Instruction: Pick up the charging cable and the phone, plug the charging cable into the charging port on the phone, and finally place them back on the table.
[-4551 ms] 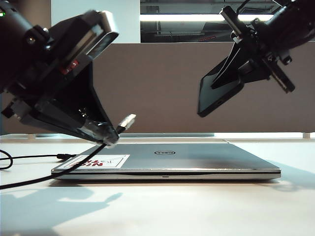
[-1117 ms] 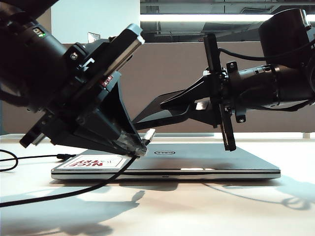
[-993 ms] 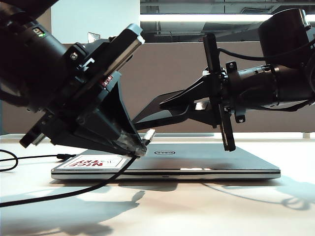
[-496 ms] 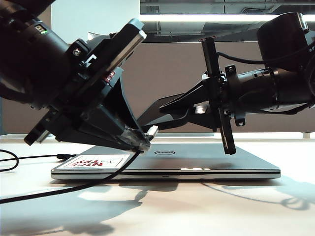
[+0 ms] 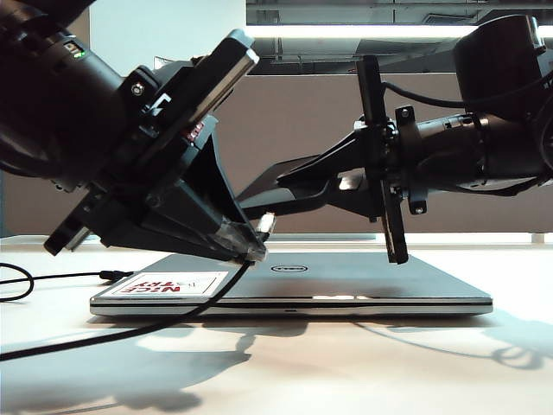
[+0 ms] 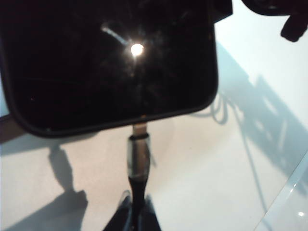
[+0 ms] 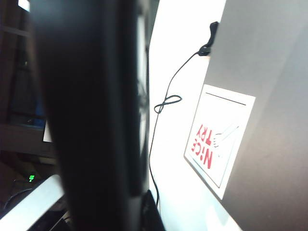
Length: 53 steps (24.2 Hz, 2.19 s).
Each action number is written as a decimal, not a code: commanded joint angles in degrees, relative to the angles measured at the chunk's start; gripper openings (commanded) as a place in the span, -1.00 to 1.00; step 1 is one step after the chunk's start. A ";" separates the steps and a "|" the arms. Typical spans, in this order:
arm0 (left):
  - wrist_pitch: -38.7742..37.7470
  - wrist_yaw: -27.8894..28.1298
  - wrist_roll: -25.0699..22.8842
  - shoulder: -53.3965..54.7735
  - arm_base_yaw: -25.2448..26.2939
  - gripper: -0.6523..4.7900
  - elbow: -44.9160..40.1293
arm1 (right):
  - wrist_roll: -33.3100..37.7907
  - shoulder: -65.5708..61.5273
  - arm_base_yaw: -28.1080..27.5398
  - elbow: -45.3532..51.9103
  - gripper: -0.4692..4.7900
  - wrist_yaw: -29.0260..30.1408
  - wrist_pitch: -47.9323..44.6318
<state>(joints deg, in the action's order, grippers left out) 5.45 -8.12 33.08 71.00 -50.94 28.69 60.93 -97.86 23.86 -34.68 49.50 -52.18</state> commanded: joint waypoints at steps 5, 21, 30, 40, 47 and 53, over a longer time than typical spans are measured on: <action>1.09 0.07 0.20 -0.09 0.13 -0.78 0.13 | 0.52 0.57 0.13 -0.33 -0.83 2.19 -2.45; 1.09 0.07 0.20 -0.11 0.13 -0.78 0.13 | -4.39 0.57 0.13 -0.33 -0.83 6.21 -2.12; 1.75 0.09 0.20 -0.11 0.13 -0.78 0.13 | -5.55 0.57 0.15 -0.33 -0.83 6.34 -2.12; 4.55 0.09 0.28 -0.09 0.13 -0.78 0.13 | -5.55 0.57 0.46 -0.33 -0.83 5.73 -2.32; 4.57 0.09 0.39 -0.11 0.13 -0.78 0.15 | -7.13 0.57 0.48 -0.33 -0.83 9.73 -2.12; 4.57 0.04 0.37 -0.11 0.13 -0.78 0.13 | -7.87 0.57 0.48 -0.33 -0.83 10.23 -1.86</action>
<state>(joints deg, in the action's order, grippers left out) 6.66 -9.45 33.23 71.11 -51.03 28.40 54.00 -97.82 24.01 -34.92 57.08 -53.28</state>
